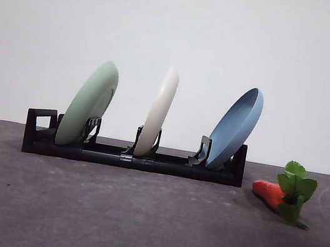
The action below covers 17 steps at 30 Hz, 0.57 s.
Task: Take the green plate from the plate rack,put the plate on the table,take the carrot from the table,put the carrot in the plate
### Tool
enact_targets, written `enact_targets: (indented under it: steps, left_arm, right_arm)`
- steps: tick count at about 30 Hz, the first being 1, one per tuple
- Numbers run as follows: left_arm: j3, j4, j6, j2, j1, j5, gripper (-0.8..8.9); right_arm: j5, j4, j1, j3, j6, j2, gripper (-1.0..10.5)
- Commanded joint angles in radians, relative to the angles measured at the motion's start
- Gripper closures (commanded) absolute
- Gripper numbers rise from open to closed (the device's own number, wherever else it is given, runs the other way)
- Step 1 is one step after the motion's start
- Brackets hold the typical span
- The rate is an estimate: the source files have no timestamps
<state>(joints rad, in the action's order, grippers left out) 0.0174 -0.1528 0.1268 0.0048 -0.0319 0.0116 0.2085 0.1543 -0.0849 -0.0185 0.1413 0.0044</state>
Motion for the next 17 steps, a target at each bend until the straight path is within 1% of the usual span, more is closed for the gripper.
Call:
enact_targets:
  steps: [1, 4, 6, 10, 14, 17]
  left_arm:
    - [-0.012, 0.021, 0.04, -0.003, -0.003, -0.049, 8.15]
    - [0.002, 0.02, 0.11, -0.003, -0.003, -0.148, 8.19]
    - [0.018, 0.019, 0.145, -0.003, -0.003, -0.203, 8.2]
    - [0.077, -0.013, 0.195, -0.002, -0.003, -0.248, 8.2]
    - [0.158, -0.048, 0.214, 0.007, -0.003, -0.304, 8.2]
    - [0.234, -0.09, 0.214, 0.027, -0.003, -0.351, 8.21]
  right_arm:
    - [0.001, -0.019, -0.002, 0.008, 0.088, -0.002, 9.5]
    - [-0.002, -0.018, -0.001, -0.017, 0.19, -0.001, 9.6]
    - [-0.002, -0.018, -0.002, -0.043, 0.215, 0.004, 9.6]
    - [0.0, -0.01, -0.002, -0.121, 0.22, 0.039, 9.6]
    - [0.009, 0.034, -0.002, -0.222, 0.219, 0.111, 9.6]
    - [0.055, 0.089, -0.002, -0.313, 0.206, 0.188, 9.6]
